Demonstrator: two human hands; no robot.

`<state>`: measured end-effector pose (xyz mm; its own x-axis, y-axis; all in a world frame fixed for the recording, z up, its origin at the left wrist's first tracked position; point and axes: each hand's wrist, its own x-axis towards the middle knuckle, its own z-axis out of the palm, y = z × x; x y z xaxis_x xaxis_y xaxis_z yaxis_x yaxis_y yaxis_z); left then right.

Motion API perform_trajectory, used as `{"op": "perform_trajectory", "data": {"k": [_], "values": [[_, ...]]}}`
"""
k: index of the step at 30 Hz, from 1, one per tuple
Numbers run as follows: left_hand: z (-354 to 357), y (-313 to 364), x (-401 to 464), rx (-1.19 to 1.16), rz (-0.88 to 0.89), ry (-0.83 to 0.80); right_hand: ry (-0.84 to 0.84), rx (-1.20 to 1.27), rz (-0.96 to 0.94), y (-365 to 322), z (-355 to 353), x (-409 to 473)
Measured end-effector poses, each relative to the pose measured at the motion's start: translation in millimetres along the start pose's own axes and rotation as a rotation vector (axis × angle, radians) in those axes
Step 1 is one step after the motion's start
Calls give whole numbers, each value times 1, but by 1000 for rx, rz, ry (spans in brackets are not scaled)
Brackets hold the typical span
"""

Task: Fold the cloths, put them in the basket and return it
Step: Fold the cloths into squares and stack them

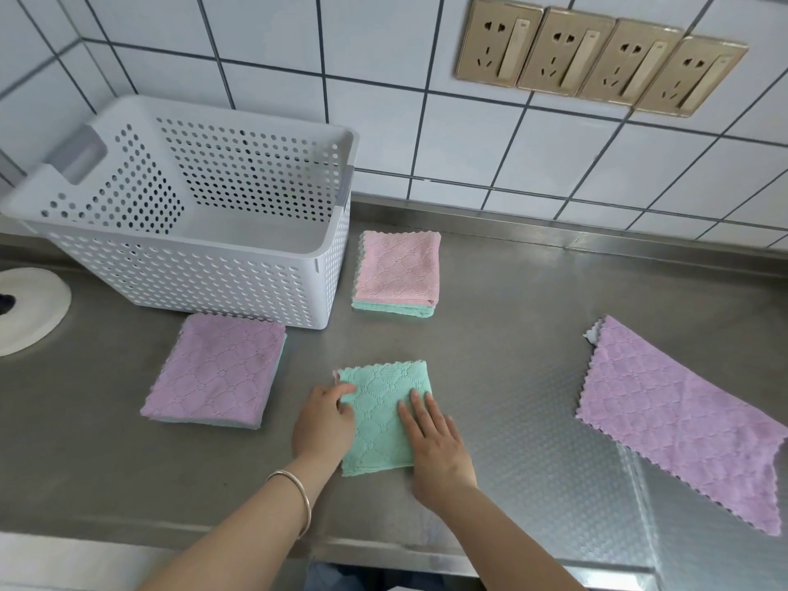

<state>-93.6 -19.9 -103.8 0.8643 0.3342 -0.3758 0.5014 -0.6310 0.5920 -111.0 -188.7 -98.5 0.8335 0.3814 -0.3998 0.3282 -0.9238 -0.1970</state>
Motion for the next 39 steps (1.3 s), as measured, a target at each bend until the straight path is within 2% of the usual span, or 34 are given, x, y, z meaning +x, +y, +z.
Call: {"op": "perform_trajectory", "data": {"k": [3, 6, 9, 13, 18, 21, 23, 25, 27, 33, 39], "values": [[2, -4, -2, 11, 21, 38, 18, 136, 55, 1, -14, -4], [8, -11, -11, 121, -43, 215, 178, 448, 347, 5, -24, 1], [14, -11, -21, 184, -160, 195, 83, 579, 540, 6, -25, 15], [14, -3, -18, 209, -161, 114, -17, 693, 567, 4, -26, 22], [-4, 33, -1, -281, -126, 93, 109, 1032, 522, 13, -54, 28], [-26, 71, 25, -513, -10, 144, 242, 1141, 463, 22, -94, 51], [-39, 97, 43, -588, 111, 163, 326, 1182, 426, 27, -122, 74], [-48, 118, 63, -502, 222, 147, 369, 1195, 401, 31, -146, 100], [-52, 132, 85, -312, 258, 125, 370, 1206, 403, 34, -161, 125], [-38, 138, 142, -28, 163, 6, 259, 1103, 577, 51, -154, 183], [-21, 129, 159, 64, 125, 42, 209, 1053, 623, 55, -135, 202]]}}
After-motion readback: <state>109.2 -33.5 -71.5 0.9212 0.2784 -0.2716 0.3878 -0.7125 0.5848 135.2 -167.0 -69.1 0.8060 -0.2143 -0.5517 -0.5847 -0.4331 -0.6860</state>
